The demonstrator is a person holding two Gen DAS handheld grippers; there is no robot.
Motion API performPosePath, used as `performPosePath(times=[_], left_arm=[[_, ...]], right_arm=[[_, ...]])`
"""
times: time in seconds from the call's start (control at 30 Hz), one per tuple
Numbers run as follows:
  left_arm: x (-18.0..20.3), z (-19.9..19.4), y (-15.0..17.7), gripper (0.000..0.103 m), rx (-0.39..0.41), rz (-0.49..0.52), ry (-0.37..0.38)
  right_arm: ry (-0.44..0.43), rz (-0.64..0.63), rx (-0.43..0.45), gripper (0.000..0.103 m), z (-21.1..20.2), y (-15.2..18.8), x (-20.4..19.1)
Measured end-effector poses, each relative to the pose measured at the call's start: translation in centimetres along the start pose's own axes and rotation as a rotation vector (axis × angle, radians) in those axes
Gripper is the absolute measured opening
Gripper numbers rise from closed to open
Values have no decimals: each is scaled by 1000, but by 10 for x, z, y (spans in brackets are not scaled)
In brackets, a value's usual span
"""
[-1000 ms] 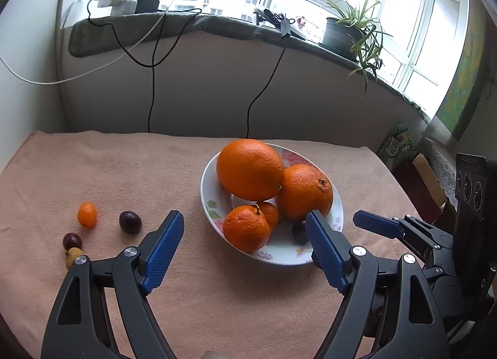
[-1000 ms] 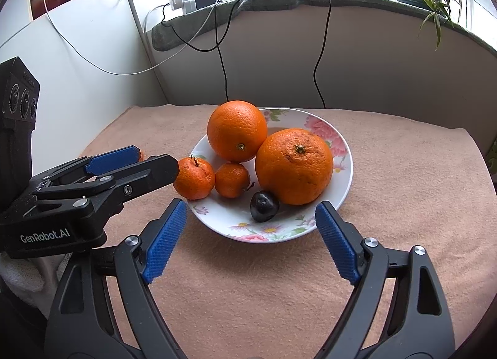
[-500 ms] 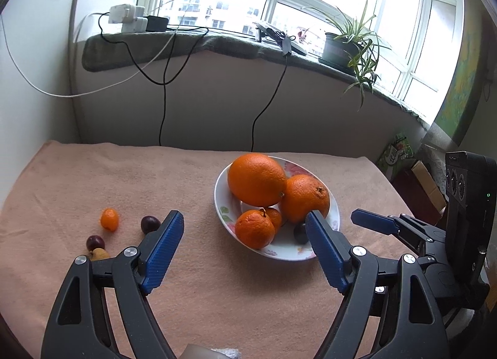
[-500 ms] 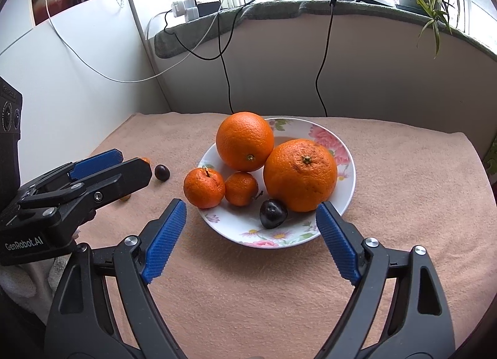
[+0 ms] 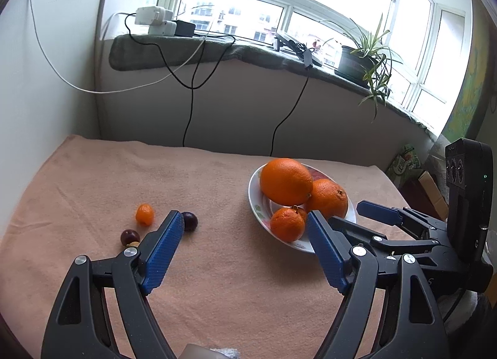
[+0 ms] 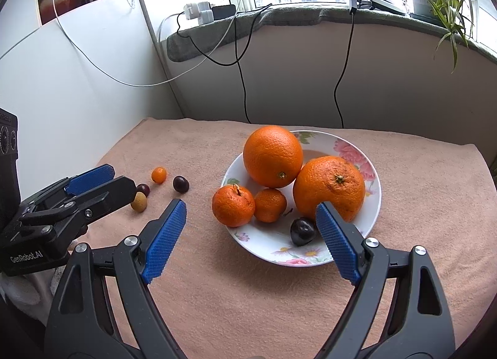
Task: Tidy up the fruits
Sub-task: 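Move both tools back toward the remaining plums and kiwi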
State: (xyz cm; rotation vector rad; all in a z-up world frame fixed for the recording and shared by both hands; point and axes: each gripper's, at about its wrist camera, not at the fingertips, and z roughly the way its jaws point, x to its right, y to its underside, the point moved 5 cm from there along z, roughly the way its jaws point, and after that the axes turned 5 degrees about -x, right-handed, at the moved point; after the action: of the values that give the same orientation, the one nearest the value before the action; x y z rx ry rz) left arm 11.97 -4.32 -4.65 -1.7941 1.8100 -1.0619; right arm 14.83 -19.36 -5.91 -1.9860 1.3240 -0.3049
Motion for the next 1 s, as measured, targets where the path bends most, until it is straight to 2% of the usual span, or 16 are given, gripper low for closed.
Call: performPosePath(times=[0.77, 1.0], left_arm=[[-92, -6, 33, 80, -40, -136, -91], [-107, 0, 42, 78, -66, -165, -82]], right_arm=[[-112, -82, -49, 88, 43, -22, -61], [-141, -115, -85, 88, 63, -23, -77]])
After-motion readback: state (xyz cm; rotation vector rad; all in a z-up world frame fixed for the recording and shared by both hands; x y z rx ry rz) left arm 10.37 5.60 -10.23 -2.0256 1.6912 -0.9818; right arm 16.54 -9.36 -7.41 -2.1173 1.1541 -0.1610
